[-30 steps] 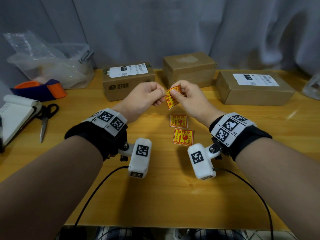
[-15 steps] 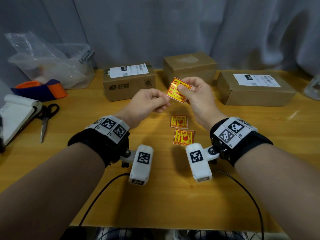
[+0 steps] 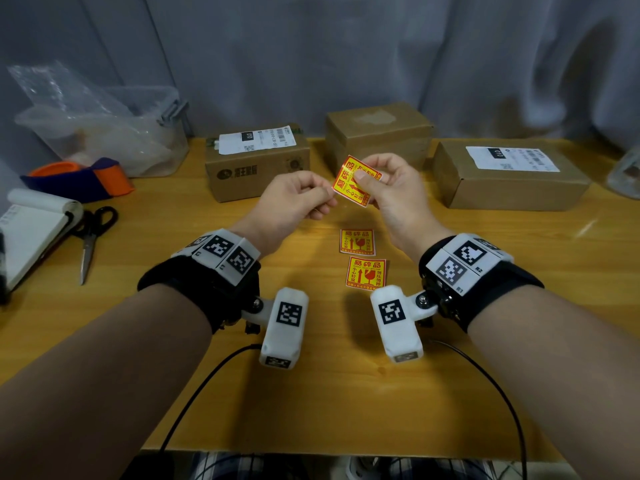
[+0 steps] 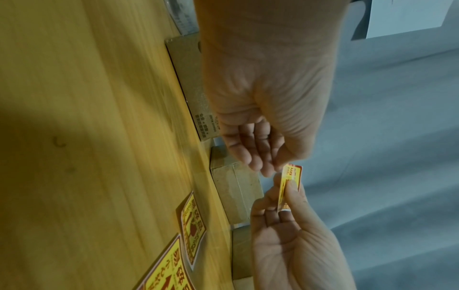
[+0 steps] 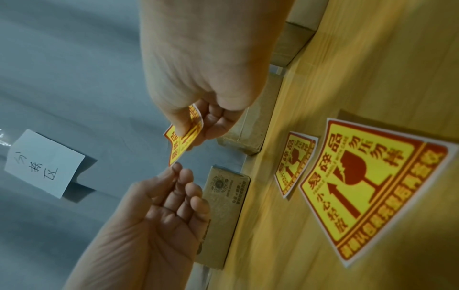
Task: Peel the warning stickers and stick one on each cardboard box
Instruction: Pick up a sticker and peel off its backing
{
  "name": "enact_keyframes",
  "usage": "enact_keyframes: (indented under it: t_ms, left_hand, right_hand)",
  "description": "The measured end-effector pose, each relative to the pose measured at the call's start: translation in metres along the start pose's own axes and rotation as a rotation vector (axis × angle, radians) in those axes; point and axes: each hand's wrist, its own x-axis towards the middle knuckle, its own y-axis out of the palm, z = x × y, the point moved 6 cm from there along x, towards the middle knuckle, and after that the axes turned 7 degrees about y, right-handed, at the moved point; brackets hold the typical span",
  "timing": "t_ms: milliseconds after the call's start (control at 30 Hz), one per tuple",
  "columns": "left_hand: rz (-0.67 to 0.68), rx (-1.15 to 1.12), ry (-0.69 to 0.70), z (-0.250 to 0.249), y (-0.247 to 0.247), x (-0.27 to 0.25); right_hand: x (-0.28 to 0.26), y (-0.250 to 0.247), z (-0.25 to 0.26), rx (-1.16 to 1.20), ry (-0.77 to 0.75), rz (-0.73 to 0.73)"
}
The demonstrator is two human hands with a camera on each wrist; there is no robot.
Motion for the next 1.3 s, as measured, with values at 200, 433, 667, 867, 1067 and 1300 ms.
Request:
enact_keyframes:
  t_ms: [200,433,667,867,1067,1300]
  left_hand:
    - [-0.01,-0.032,0.027,-0.004,0.0,-0.001]
    - [-0.026,-0.073,0.038,-0.008,0.004,-0.001]
    - [-0.049,-0.041,0.037,-0.01,0.003,-0.001]
    - [-0.029,-0.021,0.05,-0.012,0.003,-0.003]
    - [-0.052,-0.013,0.036,-0.009,0.002,-0.005]
    - [-0.069,-0.01,0.041,-0.006,0.0,-0.005]
  right_hand:
    - [0.0,0.001,-0.001,-0.03,0.015,0.003]
    - [0.004,0.005,-0.004,-0.393,-0.118,-0.068]
    - [-0.008,0.017,0.005,-0.219,-0.065,0.169]
    - [-0.004,0.016,0.0,-0.198,-0.036,0.174]
    - [-0.003,0.016,-0.004,-0.188,0.003,0.182]
    - [-0.002,0.016,-0.005,-0.18,0.012,0.21]
